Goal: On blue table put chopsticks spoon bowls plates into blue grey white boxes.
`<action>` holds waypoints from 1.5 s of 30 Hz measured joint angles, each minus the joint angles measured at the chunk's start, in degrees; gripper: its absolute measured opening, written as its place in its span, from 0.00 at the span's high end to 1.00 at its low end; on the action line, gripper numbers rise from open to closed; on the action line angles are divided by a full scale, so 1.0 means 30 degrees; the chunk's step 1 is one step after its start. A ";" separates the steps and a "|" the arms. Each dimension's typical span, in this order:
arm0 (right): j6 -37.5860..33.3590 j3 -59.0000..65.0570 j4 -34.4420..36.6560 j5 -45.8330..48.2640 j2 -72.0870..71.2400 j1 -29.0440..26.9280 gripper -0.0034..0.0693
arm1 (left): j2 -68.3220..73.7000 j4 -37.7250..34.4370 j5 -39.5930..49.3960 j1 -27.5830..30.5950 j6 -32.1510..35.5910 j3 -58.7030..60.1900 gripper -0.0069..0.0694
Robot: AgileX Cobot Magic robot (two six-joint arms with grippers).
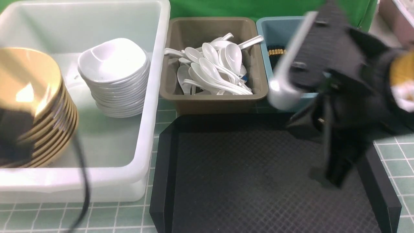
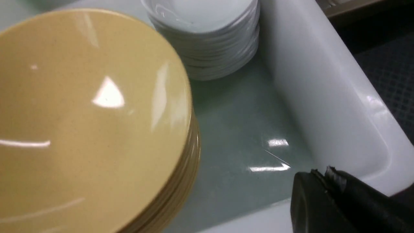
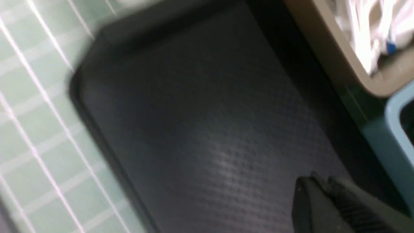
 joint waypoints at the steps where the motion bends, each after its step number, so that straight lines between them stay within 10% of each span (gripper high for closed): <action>1: 0.0000 0.0694 0.0315 -0.0770 -0.0684 0.0000 0.82 | -0.1066 -0.0092 -0.0607 0.0000 -0.0022 0.1041 0.91; 17: -0.0376 0.8836 0.1495 -1.4154 -0.8478 0.0000 0.82 | -1.1610 -0.0486 -0.6819 0.0000 -0.0057 0.8929 0.91; 45: -0.0422 0.9791 0.1495 -1.4984 -0.8796 -0.0205 0.87 | -1.1943 -0.0486 -0.7089 0.0000 -0.0328 1.2150 0.91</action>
